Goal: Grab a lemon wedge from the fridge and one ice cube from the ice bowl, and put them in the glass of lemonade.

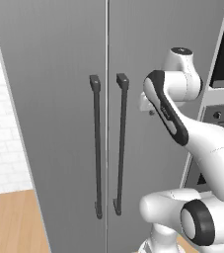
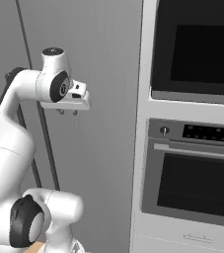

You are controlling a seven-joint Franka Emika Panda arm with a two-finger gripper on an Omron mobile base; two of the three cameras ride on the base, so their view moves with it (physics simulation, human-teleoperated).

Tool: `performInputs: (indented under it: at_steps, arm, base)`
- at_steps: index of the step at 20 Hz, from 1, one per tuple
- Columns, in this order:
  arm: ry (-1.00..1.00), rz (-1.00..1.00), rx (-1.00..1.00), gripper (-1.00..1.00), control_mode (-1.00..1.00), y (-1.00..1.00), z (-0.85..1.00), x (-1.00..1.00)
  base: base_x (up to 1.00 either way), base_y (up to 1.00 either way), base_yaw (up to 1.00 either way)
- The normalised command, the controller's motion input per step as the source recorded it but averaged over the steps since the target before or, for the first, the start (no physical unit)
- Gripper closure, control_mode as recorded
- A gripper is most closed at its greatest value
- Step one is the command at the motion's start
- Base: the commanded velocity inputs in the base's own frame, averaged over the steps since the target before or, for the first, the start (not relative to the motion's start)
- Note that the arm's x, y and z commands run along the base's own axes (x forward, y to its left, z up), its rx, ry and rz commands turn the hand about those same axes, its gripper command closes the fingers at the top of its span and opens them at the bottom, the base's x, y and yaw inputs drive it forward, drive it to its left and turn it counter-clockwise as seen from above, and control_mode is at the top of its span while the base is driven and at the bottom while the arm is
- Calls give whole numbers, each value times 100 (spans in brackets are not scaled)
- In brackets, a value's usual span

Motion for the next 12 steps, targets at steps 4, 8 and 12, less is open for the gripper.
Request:
performInputs:
  at_steps: [4,8,12]
  arm:
    - [0,-4,3,-100,-100,-18,-8,-32]
    - [18,-10,3,-100,-100,-18,-46,-57]
    - [33,-3,0,-100,-100,0,-67,-41]
  base:
    - [0,0,0]
    - [0,0,0]
    - [0,0,0]
